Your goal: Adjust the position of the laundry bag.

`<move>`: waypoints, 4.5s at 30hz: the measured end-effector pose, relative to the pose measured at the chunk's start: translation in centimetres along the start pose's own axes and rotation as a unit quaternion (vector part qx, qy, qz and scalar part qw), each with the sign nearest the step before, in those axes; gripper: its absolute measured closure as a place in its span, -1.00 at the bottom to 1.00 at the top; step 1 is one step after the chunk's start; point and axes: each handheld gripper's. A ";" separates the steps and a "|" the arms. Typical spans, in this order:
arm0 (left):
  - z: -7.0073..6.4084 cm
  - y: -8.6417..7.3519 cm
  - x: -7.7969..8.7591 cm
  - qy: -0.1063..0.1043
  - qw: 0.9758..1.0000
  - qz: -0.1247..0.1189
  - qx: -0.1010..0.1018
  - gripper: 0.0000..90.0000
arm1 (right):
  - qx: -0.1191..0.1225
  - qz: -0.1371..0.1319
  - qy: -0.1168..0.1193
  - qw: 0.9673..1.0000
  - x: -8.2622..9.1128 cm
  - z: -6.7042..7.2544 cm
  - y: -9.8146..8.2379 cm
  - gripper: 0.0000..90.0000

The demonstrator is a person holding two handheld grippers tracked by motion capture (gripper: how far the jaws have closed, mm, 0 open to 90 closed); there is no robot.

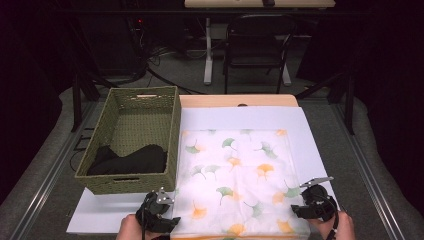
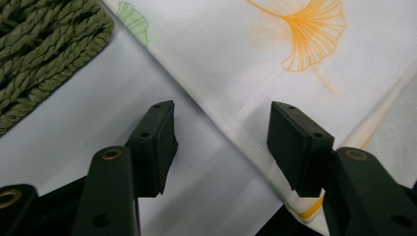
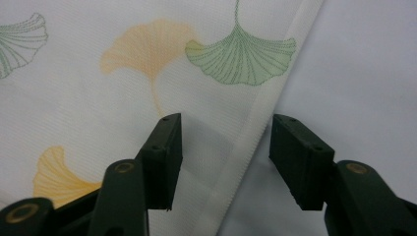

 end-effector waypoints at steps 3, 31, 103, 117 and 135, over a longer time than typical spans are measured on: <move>-0.1 0.1 0.0 0.006 1.000 -0.001 -0.002 0.06 | -0.002 -0.001 0.001 1.000 0.0 0.2 0.0 0.17; -0.5 0.7 -0.2 -0.013 0.999 -0.021 -0.026 0.96 | -0.019 -0.006 0.009 1.000 0.0 0.7 0.1 0.94; -1.3 0.7 0.6 -0.054 0.998 -0.018 -0.005 -0.78 | -0.031 0.008 0.037 0.999 0.4 -0.1 0.7 -0.66; -1.6 0.6 0.0 -0.018 1.000 -0.003 -0.022 0.04 | -0.030 0.010 -0.006 0.999 0.0 0.0 0.6 0.17; -1.0 0.9 -0.2 -0.039 0.999 -0.021 -0.024 0.78 | -0.023 0.004 -0.005 1.000 -0.1 0.4 0.7 0.96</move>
Point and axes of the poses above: each handheld gripper's, and its own axes: x roughly backward along the jaws, y roughly out of its top, z roughly to its left, and after that the axes turned 15 degrees about -x, right-handed
